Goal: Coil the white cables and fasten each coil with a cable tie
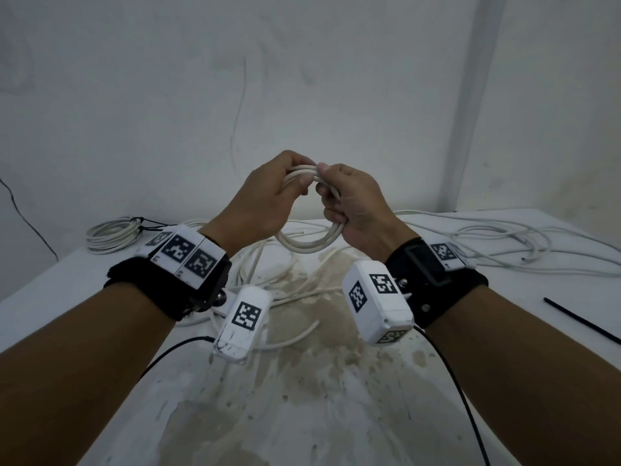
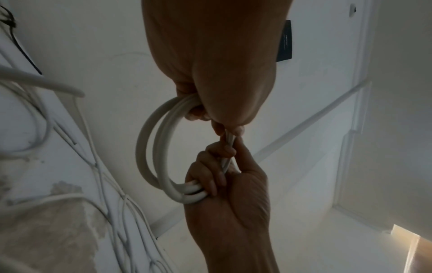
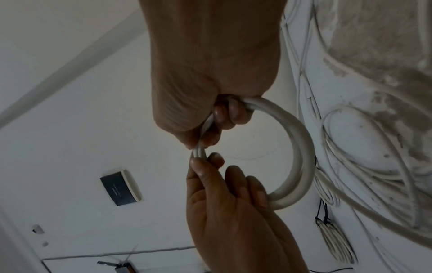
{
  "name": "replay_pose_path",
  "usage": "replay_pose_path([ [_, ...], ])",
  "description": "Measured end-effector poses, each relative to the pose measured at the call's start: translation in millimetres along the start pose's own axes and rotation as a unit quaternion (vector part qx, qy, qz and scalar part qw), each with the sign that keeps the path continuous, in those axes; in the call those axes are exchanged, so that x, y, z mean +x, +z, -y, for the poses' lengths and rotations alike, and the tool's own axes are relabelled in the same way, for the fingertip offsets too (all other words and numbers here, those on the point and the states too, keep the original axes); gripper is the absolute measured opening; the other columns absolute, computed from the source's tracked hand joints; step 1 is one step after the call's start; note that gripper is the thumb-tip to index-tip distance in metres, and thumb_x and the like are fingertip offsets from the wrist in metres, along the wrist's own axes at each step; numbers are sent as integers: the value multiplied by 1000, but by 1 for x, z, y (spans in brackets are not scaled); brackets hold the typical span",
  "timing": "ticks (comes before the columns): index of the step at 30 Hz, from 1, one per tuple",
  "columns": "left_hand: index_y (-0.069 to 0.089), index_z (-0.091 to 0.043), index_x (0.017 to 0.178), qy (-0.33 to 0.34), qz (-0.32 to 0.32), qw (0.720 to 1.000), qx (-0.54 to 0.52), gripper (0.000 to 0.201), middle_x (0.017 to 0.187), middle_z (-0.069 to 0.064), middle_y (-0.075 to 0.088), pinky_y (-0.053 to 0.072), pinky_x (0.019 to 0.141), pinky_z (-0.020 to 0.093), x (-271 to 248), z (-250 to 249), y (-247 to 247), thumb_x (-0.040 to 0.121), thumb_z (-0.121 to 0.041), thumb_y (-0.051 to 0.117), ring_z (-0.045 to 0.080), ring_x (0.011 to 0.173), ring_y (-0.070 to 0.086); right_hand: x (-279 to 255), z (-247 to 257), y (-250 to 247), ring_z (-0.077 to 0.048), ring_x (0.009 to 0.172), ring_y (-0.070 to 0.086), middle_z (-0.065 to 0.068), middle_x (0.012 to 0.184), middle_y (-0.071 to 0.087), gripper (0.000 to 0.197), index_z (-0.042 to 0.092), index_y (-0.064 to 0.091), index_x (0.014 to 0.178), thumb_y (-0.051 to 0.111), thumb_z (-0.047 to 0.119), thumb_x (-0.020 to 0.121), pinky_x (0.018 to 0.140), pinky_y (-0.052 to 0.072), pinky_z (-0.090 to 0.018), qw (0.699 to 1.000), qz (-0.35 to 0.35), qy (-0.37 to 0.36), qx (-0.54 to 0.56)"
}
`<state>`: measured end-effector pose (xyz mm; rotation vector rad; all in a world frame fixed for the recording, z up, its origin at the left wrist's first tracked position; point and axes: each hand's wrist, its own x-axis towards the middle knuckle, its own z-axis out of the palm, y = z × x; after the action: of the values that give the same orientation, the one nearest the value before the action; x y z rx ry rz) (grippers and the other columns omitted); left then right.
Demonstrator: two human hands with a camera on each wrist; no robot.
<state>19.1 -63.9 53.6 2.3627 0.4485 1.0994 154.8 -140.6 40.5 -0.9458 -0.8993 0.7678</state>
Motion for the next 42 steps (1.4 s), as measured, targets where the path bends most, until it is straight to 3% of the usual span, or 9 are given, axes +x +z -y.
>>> replay_pose_path([
  [2,64,-15,112,11,-26,1000,6,16,84,-10,66,42,67,8,0,-2,0,101,-19,53,-6,71,59,-1,-1,0,-8,41,29,-3,63,52,26,11,56,74,58,17,99,39,22,-21,1000,-1,1,8],
  [8,63,-10,112,-2,-85,994,-62,16,81,-3,64,39,55,12,1,-3,1,100,-13,53,-5,55,54,-3,4,5,-12,43,30,-3,63,52,35,9,62,88,46,35,103,41,26,-24,995,-7,73,60],
  [16,61,-16,107,-27,-93,993,-67,10,81,-8,62,39,61,19,0,5,6,100,-16,53,-2,61,52,-2,6,10,-14,45,19,1,51,40,20,10,56,83,42,19,95,39,19,-24,993,-52,89,49],
  [19,62,-21,103,-15,-79,996,-43,9,82,-8,61,42,67,22,-2,7,6,99,-18,55,4,69,52,-3,3,9,-15,44,19,0,51,38,19,8,57,88,40,16,90,39,19,-24,993,-62,93,48],
  [23,63,-20,102,-7,-50,999,-20,8,83,-8,66,44,66,22,-5,5,5,99,-19,56,6,69,54,-5,-1,10,-12,39,23,3,49,34,31,12,58,76,49,31,99,40,20,-23,994,-75,77,-21],
  [27,59,-5,97,-106,1,991,-83,27,70,0,59,39,44,28,1,-4,3,102,-31,53,16,49,41,-5,-4,8,-11,39,25,4,48,34,36,13,56,66,52,28,99,40,21,-23,992,-86,27,-89],
  [30,58,-5,94,-178,26,972,-148,20,69,5,57,39,43,26,7,-12,0,102,-23,53,12,44,37,-5,-4,6,-12,39,25,3,47,35,34,9,60,69,53,25,98,41,21,-23,990,-85,11,-114],
  [33,59,-7,93,-201,58,966,-154,16,76,8,57,39,45,23,7,-16,-1,102,-19,52,8,45,39,-6,-4,4,-12,39,25,2,49,35,28,5,63,80,53,25,98,39,21,-22,987,-90,11,-129],
  [42,60,-16,78,-157,-5,985,-66,29,68,0,55,32,48,25,9,-34,36,101,-33,52,12,52,41,-23,7,-21,-12,41,29,1,52,40,38,15,53,65,51,28,100,42,23,-23,977,-122,-16,-175],
])
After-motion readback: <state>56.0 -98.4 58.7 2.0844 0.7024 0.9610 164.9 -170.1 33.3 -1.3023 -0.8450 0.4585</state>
